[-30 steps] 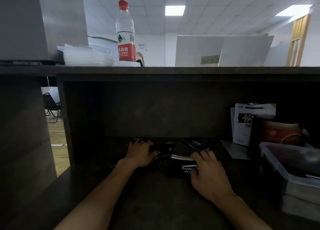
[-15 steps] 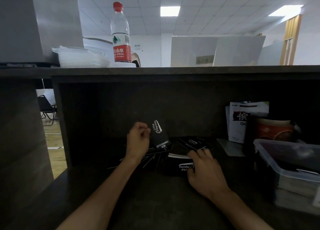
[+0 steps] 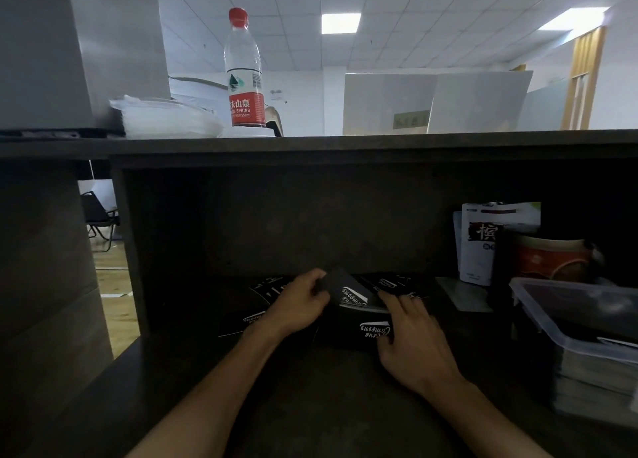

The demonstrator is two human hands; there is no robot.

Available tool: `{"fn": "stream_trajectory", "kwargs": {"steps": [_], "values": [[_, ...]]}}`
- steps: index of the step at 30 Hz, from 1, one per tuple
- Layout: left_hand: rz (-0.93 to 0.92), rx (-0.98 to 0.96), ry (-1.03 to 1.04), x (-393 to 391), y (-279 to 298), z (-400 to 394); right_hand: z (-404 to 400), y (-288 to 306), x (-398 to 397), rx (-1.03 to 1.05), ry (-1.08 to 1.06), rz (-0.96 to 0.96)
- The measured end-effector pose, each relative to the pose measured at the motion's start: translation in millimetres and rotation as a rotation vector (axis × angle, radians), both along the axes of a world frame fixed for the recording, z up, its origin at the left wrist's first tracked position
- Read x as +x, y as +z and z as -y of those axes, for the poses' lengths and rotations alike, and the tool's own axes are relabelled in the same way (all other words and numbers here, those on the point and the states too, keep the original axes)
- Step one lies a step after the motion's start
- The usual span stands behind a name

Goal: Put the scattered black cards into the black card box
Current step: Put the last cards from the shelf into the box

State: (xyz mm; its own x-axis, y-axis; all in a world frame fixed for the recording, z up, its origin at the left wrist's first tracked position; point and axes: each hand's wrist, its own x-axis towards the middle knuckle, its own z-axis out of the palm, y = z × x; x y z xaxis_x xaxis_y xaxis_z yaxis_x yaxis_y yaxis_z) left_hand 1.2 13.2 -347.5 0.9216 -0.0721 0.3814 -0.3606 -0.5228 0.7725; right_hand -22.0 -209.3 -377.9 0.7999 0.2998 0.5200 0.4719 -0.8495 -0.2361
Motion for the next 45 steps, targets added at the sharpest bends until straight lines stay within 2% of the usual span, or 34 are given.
{"fn": "stream_trajectory", "kwargs": {"steps": [3,6,8,10,12,14,16,17,19,22,26,29,33,39,41,43,45], "values": [[0.089,0.241,0.068,-4,0,-8,0,-1,1,0.012,0.015,0.02],[0.001,0.433,0.02,-6,-3,-8,0,-2,2,0.014,0.017,0.027],[-0.058,0.44,-0.082,-11,-3,2,0,-3,2,-0.005,0.002,0.032],[-0.025,0.431,-0.104,-11,-3,8,0,-3,2,-0.026,-0.008,0.035],[0.066,0.446,0.041,-7,-1,7,0,-4,3,-0.042,-0.003,0.047],[0.126,0.477,0.286,-1,-1,-5,0,-3,2,-0.05,0.005,0.059],[0.032,0.64,0.441,2,-6,-21,0,-3,2,-0.057,0.01,0.064],[-0.05,0.717,0.449,3,-9,-27,0,-4,2,-0.056,0.012,0.063],[-0.165,0.743,0.42,5,-16,-33,0,-3,1,-0.052,0.008,0.056],[-0.131,0.683,0.424,10,-17,-36,0,-3,-1,-0.052,0.002,0.049],[-0.127,0.489,0.425,12,-10,-36,0,-2,-1,-0.05,0.006,0.056],[-0.043,0.474,0.448,8,-3,-37,0,-2,-1,-0.051,0.003,0.06],[0.049,0.376,0.259,-1,10,-31,-1,-2,1,-0.037,-0.002,0.054],[-0.192,0.219,-0.056,-28,25,11,-3,-3,0,0.046,0.01,0.028],[-0.241,0.082,-0.032,-31,19,33,-3,-4,-1,0.021,0.015,0.058],[-0.255,-0.155,0.105,-32,13,54,-2,-4,-1,0.012,-0.003,0.068],[-0.221,-0.217,0.251,-28,7,70,-2,-4,-2,0.02,-0.033,0.054]]}}
